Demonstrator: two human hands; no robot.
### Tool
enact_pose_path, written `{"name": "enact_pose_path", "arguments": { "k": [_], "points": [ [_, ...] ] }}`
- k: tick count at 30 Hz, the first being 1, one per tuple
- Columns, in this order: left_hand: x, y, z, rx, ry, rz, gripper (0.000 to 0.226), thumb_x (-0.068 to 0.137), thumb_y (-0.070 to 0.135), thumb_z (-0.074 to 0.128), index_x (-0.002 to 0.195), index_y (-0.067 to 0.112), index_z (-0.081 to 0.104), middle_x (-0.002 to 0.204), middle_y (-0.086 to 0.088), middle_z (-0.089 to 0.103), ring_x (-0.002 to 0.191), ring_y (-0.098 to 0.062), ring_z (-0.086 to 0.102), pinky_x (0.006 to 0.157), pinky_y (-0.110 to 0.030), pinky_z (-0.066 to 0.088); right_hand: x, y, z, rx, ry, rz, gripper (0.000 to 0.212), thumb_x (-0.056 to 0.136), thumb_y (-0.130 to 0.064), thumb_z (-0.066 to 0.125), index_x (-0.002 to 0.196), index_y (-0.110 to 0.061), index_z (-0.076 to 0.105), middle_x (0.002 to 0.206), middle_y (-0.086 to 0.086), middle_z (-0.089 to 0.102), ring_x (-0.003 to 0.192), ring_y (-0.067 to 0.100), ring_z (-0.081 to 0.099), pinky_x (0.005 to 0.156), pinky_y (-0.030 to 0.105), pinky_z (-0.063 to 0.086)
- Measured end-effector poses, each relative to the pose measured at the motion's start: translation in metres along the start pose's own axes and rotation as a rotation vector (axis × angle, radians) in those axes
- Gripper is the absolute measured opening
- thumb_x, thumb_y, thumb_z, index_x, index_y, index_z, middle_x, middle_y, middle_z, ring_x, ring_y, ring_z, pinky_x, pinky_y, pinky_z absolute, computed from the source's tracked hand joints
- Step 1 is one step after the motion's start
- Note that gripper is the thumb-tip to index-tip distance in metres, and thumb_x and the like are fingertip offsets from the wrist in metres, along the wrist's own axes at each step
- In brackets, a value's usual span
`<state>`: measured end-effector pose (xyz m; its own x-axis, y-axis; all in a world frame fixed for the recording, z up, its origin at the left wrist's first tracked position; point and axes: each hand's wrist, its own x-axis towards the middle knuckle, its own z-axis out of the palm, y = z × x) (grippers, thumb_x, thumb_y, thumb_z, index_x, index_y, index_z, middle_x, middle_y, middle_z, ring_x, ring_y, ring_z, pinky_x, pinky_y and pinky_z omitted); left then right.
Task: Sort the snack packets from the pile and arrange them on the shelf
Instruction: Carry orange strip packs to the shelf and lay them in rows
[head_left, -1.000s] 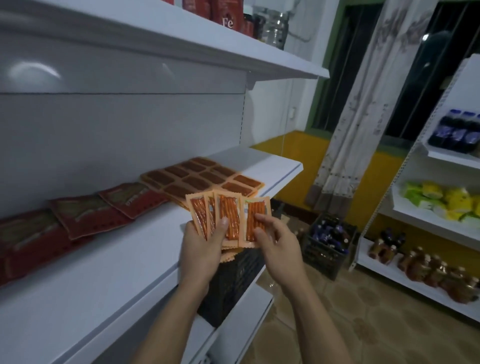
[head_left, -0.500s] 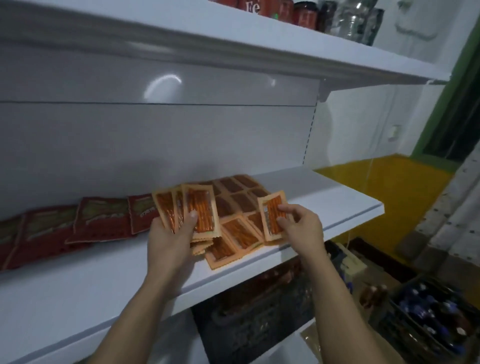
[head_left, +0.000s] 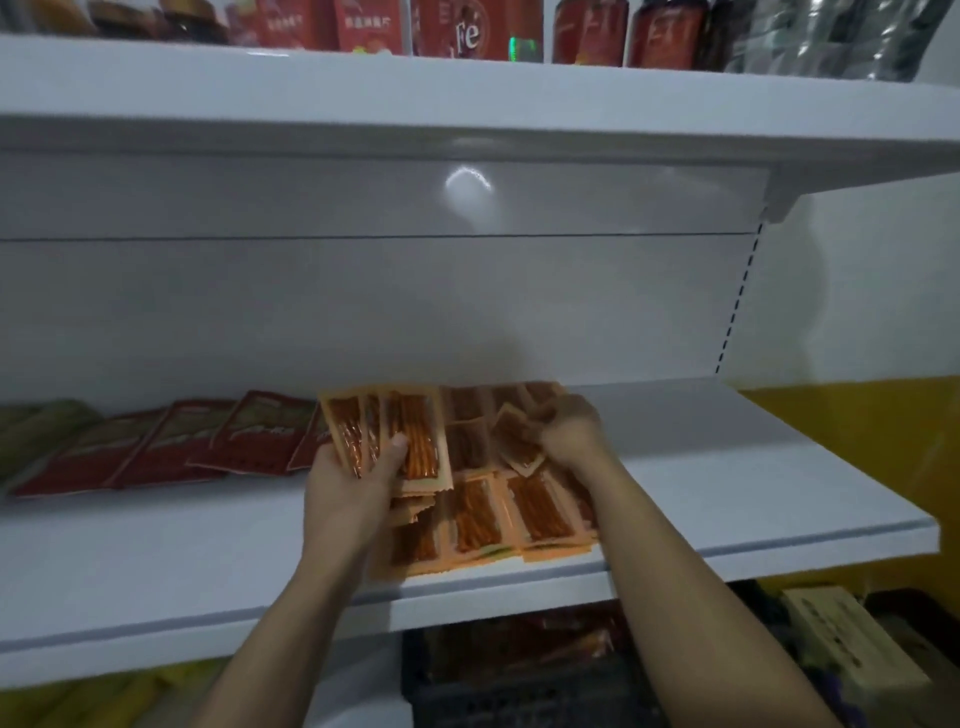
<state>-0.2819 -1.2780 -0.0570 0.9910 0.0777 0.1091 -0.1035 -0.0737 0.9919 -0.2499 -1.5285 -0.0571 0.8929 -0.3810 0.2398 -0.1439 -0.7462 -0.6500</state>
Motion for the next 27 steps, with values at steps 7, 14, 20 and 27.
{"name": "enact_pose_path", "arguments": {
  "k": [7,14,20,27],
  "points": [
    [-0.005,-0.003,0.013,0.026,0.037,-0.002,0.036,0.086,0.046,0.070,0.111,0.021,0.061,0.100,0.003,0.072,0.090,-0.014,0.070,0.078,-0.038,0.057,0.012,0.019,0.024,-0.257,-0.027,-0.026,0.037,0.079,-0.049,0.066,0.102,-0.022,0.072,0.114,0.001,0.070,0.104,0.022,0.064,0.082,0.029,0.053],
    [-0.008,0.002,0.028,0.010,0.037,-0.015,0.036,0.088,0.044,0.068,0.113,0.021,0.056,0.102,0.005,0.068,0.090,-0.010,0.065,0.065,-0.023,0.046,0.015,0.017,0.026,-0.388,-0.024,-0.096,0.038,0.088,-0.046,0.052,0.120,-0.026,0.061,0.113,0.002,0.066,0.098,0.024,0.064,0.071,0.028,0.050],
    [-0.011,0.002,0.045,0.000,0.031,-0.040,0.037,0.088,0.044,0.068,0.114,0.022,0.054,0.101,0.006,0.066,0.089,-0.008,0.063,0.064,-0.021,0.045,0.010,0.018,0.026,-0.475,0.047,-0.287,0.036,0.086,-0.041,0.053,0.116,-0.026,0.064,0.113,0.001,0.065,0.099,0.024,0.062,0.076,0.034,0.055],
    [-0.011,0.003,0.056,-0.008,0.027,-0.032,0.035,0.088,0.044,0.069,0.111,0.021,0.055,0.102,0.004,0.067,0.091,-0.011,0.065,0.065,-0.024,0.046,0.001,0.020,0.023,-0.435,-0.111,-0.362,0.029,0.092,-0.048,0.055,0.104,-0.029,0.073,0.104,-0.004,0.071,0.093,0.017,0.063,0.079,0.031,0.053]
  ]
}}
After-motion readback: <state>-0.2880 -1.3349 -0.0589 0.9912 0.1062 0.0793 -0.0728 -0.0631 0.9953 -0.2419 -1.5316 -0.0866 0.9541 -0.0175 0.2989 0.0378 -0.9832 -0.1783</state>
